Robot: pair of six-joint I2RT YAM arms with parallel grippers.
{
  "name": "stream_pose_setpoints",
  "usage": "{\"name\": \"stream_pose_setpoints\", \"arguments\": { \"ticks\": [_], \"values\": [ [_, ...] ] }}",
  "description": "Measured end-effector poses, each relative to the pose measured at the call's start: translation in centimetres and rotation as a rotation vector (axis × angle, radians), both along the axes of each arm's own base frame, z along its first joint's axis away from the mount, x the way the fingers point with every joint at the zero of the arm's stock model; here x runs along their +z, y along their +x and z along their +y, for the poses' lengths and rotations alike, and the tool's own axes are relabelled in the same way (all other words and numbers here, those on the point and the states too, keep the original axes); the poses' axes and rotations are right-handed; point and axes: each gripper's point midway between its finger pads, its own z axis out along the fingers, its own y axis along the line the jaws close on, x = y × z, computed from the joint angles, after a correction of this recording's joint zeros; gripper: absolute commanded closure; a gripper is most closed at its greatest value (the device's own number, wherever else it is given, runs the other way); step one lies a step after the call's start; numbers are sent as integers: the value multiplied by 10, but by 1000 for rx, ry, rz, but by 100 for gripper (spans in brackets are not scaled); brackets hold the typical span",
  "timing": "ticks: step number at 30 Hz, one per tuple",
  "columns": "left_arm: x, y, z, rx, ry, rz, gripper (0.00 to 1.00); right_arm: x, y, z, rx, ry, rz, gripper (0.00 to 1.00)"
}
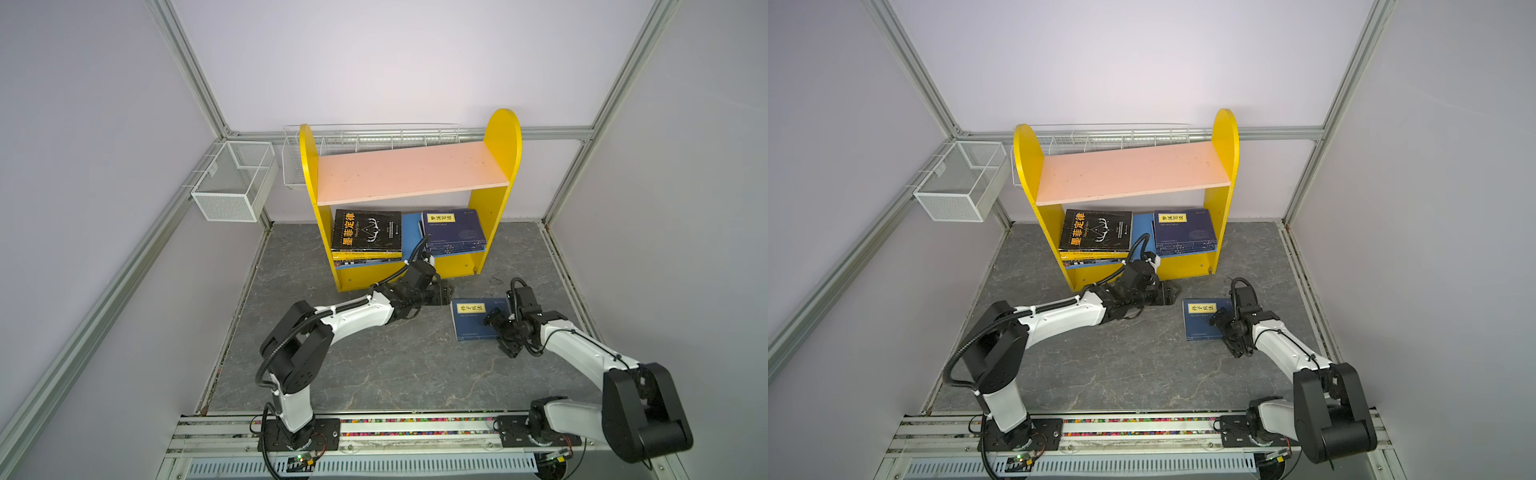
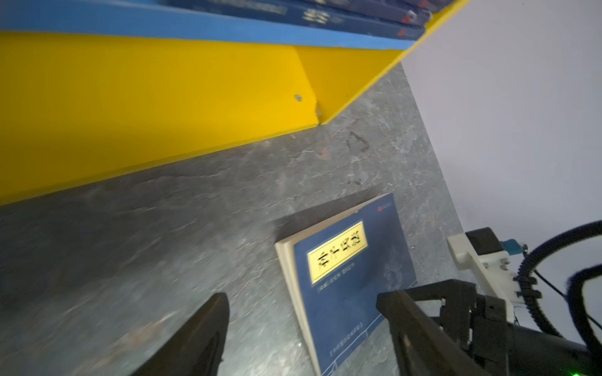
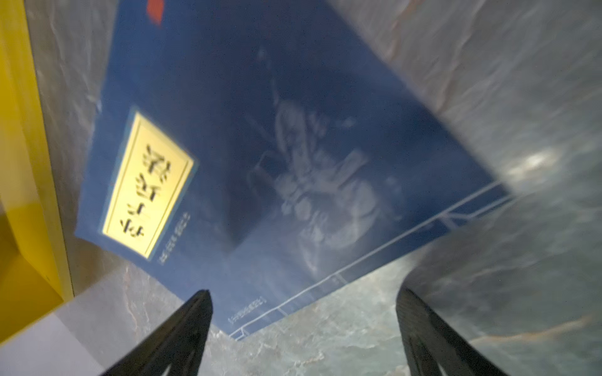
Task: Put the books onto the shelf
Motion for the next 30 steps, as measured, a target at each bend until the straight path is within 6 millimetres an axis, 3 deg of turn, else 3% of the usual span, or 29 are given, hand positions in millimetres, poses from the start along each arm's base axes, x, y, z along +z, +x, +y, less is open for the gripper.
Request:
{"name": "stream_pose_setpoints", "arguments": {
  "ticks": [5, 12, 14, 19, 24, 30],
  "values": [
    [-15, 3, -48, -96, 33, -47, 25, 1, 0, -4, -32, 77, -9, 10],
    [-49, 9, -81, -167, 172, -111, 33, 2, -1, -5, -26, 114, -28, 10],
    [-61, 5, -84, -186, 219, -113, 41, 2, -1, -6, -31, 127, -34, 10],
    [-95, -6, -76, -215, 313, -73, 52, 3, 4, -2, -15, 162, -55, 10],
    [-96, -6, -72, -223, 320, -43, 60, 5, 10, 3, 4, 195, -77, 10],
    [-97, -6, -70, -232, 319, -27, 62, 8, 17, 6, 17, 219, -108, 10]
  ]
}}
